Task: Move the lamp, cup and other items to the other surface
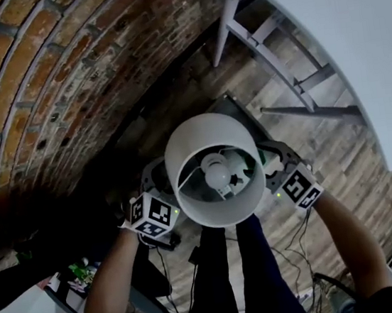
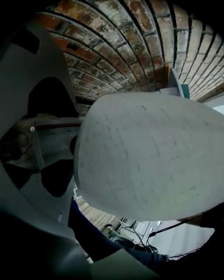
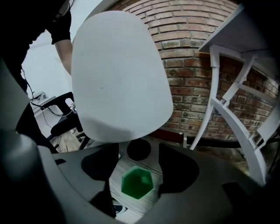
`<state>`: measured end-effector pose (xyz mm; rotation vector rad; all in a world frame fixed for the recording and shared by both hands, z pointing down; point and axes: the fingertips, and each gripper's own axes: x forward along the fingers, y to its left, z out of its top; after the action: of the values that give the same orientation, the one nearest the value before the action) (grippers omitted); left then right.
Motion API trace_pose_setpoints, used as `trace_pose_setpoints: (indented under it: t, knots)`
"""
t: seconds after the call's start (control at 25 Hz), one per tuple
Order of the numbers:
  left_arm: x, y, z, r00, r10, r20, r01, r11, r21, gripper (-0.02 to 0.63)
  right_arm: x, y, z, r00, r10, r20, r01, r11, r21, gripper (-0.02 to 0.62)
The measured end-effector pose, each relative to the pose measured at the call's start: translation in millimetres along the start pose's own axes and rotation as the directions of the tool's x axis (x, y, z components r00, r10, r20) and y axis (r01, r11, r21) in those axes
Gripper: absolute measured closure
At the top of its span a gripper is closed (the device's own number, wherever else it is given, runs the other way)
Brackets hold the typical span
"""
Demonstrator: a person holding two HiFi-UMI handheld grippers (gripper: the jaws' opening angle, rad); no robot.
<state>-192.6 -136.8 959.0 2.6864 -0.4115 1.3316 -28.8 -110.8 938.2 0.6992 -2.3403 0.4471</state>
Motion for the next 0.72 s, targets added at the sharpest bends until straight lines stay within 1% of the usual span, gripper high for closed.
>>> trace_pose_setpoints:
  t: [0.12, 0.24, 0.32, 0.44, 0.6, 0.72]
  knots:
    - [6.0, 3.3, 3.6, 1.000, -0.006, 0.003, 0.006, 1.000, 0.012, 0.313, 7.2, -1.7, 1.4, 1.000, 0.017, -0.003, -0.018, 0.999, -0.049, 0.299]
    - [7.5, 5.3, 8.9, 1.000, -0.006, 0.005, 0.005, 0.999, 0.045, 0.313, 11.2, -6.8, 3.5, 1.000, 0.004, 0.001, -0.004, 0.994, -0.106, 0.293]
    - [7.1, 5.9, 10.6, 1.000, 0.002, -0.001, -0.002, 0.997, 0.074, 0.313, 10.4, -7.7, 5.0, 1.000, -0.007, -0.007, 0.006, 0.987, -0.163, 0.293]
    - [6.1, 7.0, 13.2, 1.000, 0.010, -0.003, -0.010, 0.995, 0.102, 0.313, 8.9, -4.3, 6.4, 1.000, -0.010, -0.024, 0.004, 0.972, -0.233, 0.314]
    - [3.6, 12.0, 16.7, 1.000, 0.025, 0.009, -0.026, 0.993, 0.114, 0.314, 8.7, -0.9, 10.5, 1.000, 0.004, -0.006, -0.006, 0.967, -0.253, 0.319]
    - [4.0, 10.1, 17.4, 1.000, 0.027, 0.003, -0.027, 0.984, 0.175, 0.316, 7.1, -1.8, 13.2, 1.000, 0.006, 0.006, -0.005, 0.967, -0.254, 0.318]
